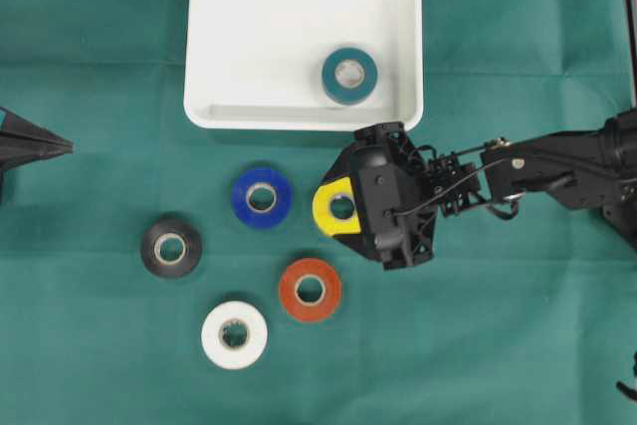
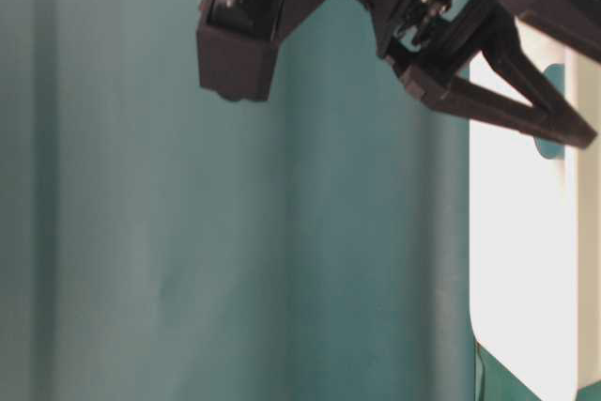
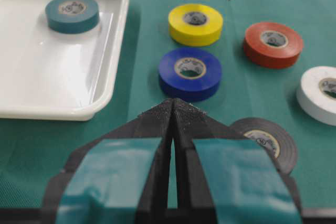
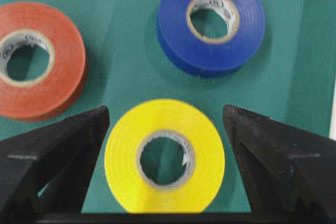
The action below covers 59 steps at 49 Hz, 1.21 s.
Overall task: Put the tape into the white case with the right arm.
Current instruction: 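Move the right gripper over the yellow tape roll, then grip the yellow roll through its hole and lift it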
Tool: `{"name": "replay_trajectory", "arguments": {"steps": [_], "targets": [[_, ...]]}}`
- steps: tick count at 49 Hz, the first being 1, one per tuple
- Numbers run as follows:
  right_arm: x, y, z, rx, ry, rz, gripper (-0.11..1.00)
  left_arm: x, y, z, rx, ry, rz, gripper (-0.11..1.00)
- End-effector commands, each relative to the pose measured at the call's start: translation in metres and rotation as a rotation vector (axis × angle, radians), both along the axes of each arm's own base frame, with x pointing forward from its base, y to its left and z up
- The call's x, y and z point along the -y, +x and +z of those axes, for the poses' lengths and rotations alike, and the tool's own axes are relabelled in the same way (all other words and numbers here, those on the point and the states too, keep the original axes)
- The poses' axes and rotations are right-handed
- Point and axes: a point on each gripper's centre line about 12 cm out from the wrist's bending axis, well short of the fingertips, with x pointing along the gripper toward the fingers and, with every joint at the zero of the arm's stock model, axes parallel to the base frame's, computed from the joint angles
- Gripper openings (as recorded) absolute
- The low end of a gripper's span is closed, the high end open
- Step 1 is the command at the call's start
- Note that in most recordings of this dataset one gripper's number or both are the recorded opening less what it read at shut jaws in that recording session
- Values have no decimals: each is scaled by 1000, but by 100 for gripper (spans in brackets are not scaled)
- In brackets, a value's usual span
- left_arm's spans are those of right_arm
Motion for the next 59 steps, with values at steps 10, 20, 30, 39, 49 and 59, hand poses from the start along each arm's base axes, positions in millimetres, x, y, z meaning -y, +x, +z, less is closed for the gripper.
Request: {"name": "replay_trajectory", "arguments": {"steps": [10, 20, 30, 39, 49, 59], "targets": [[-6, 3, 4, -20, -9, 8, 61, 0, 1, 2, 3, 0, 3, 0], [-20, -5, -9, -148, -49, 30, 61, 0, 1, 1, 0, 2, 3, 0], [-20, -9, -16, -221, -60, 12, 61, -1, 1, 0, -2, 0, 5, 0], [-20, -9, -17, -228, -62, 11, 61, -1, 1, 0, -2, -2, 5, 0], [-21, -7, -18, -223, -60, 12, 61, -1, 1, 0, -2, 0, 6, 0], [-22, -1, -28, -239, -64, 16, 61, -1, 1, 0, -2, -2, 5, 0]]}}
